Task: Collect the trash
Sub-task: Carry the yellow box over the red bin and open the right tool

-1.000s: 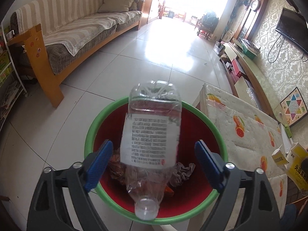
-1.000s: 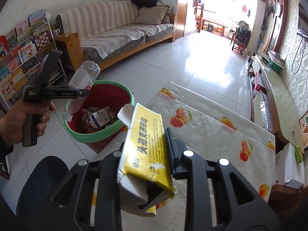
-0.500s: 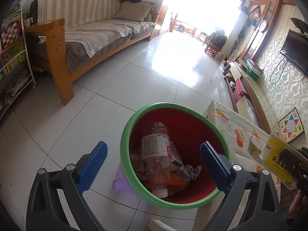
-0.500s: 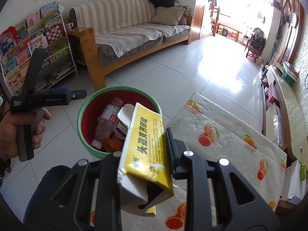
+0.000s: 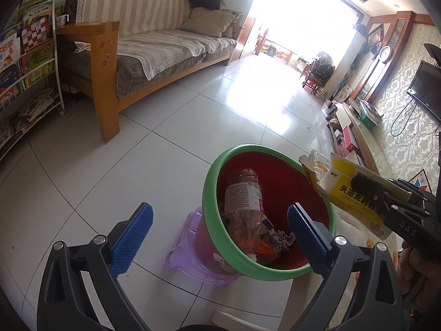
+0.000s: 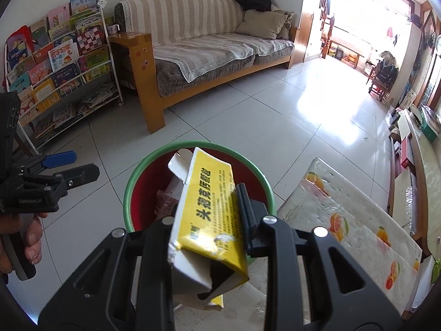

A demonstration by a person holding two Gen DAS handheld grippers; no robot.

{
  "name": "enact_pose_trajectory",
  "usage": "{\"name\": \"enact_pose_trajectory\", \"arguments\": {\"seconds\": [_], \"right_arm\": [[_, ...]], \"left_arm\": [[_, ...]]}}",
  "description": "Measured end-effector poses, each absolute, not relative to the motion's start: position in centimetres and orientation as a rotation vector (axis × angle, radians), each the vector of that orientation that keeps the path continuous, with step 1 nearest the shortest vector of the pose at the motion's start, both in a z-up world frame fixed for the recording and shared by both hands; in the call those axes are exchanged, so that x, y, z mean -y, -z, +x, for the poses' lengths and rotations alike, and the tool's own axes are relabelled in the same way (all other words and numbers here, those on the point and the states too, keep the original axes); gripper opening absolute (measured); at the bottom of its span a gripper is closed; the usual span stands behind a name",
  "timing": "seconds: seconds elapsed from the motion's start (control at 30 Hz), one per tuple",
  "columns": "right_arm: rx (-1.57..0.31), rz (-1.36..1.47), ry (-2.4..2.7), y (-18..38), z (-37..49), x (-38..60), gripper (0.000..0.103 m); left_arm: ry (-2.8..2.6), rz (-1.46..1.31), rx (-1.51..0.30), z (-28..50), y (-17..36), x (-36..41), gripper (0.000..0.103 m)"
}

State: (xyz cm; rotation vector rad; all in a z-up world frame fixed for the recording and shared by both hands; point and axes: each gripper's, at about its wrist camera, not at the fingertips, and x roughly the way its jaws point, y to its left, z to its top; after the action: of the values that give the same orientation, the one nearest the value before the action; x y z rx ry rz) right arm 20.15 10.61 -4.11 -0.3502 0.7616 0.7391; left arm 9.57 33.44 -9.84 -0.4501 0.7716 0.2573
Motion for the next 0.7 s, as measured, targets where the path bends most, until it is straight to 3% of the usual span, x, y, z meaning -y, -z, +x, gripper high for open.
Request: {"name": "enact_pose_trajectory", "arguments": {"seconds": [0.7], "right_arm": [[-0.88, -0.442, -0.712, 11.3, 21.6, -17.4, 0.026]], "left_arm": [[-0.38, -0.548, -0.785, 2.8, 12.7, -39.0, 0.094]]}}
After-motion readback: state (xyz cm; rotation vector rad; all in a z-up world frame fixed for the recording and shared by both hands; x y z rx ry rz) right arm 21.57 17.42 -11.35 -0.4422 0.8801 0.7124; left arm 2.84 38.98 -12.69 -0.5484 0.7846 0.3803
